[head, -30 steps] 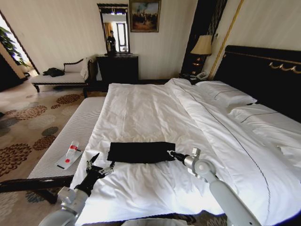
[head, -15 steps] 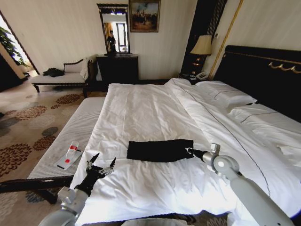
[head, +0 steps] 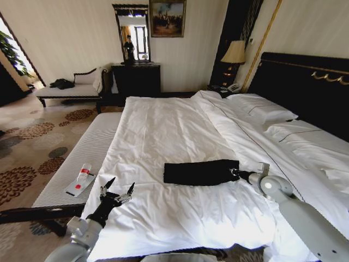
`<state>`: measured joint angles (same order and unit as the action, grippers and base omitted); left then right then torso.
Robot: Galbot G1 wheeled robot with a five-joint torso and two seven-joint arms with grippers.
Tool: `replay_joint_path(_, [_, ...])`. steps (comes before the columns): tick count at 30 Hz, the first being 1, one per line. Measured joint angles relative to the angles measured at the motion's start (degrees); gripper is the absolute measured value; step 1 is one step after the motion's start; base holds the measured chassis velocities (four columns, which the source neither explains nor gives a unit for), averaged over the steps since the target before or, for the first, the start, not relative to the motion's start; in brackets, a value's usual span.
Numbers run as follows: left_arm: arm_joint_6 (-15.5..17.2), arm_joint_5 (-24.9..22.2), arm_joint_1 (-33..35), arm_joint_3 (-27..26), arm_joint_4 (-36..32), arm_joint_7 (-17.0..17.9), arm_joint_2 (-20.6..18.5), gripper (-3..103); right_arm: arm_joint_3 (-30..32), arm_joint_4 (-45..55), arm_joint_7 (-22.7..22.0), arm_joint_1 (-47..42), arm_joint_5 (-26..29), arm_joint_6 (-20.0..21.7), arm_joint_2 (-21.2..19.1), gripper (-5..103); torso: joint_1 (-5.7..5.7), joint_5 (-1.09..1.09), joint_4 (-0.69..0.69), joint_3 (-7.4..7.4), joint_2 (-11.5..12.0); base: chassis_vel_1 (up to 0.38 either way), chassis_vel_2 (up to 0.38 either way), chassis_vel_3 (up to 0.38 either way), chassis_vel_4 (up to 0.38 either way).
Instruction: Fold the clothes on the bed.
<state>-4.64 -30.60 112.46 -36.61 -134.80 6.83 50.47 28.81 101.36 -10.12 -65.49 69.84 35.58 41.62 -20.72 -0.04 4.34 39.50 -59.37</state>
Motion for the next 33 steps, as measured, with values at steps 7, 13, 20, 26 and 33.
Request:
replay_joint_path(7, [0.0, 0.0, 0.0, 0.0, 0.0, 0.0, 0.0, 100, -4.8, 7.6, -4.8, 5.9, 5.1, 2.3, 3.6, 5, 0.00, -0.01, -0.03, 0.00, 0.0, 0.000, 0.000, 0.000, 0.000])
replay_joint_path(13, [0.0, 0.0, 0.0, 0.0, 0.0, 0.0, 0.0, 100, -13.2, 9.6, -7.8, 11.0, 5.8, 3.2, 6.9, 5, 0.00, -0.02, -0.02, 0.00, 0.0, 0.000, 0.000, 0.000, 0.000])
replay_joint_path(20, [0.0, 0.0, 0.0, 0.0, 0.0, 0.0, 0.0, 100, -19.7, 7.0, -9.4, 14.5, 4.7, 3.4, 10.3, 5, 0.00, 0.00, -0.01, 0.00, 0.0, 0.000, 0.000, 0.000, 0.000])
replay_joint_path(26, [0.0, 0.0, 0.0, 0.0, 0.0, 0.0, 0.0, 100, -23.1, 3.7, -9.1, 16.9, 1.9, 2.3, 12.9, 5, 0.00, -0.01, -0.01, 0.00, 0.0, 0.000, 0.000, 0.000, 0.000])
replay_joint_path(33, [0.0, 0.0, 0.0, 0.0, 0.0, 0.0, 0.0, 100, -25.2, 0.2, -8.0, 17.4, -1.5, 1.2, 15.2, 5, 0.00, 0.00, 0.00, 0.00, 0.0, 0.000, 0.000, 0.000, 0.000])
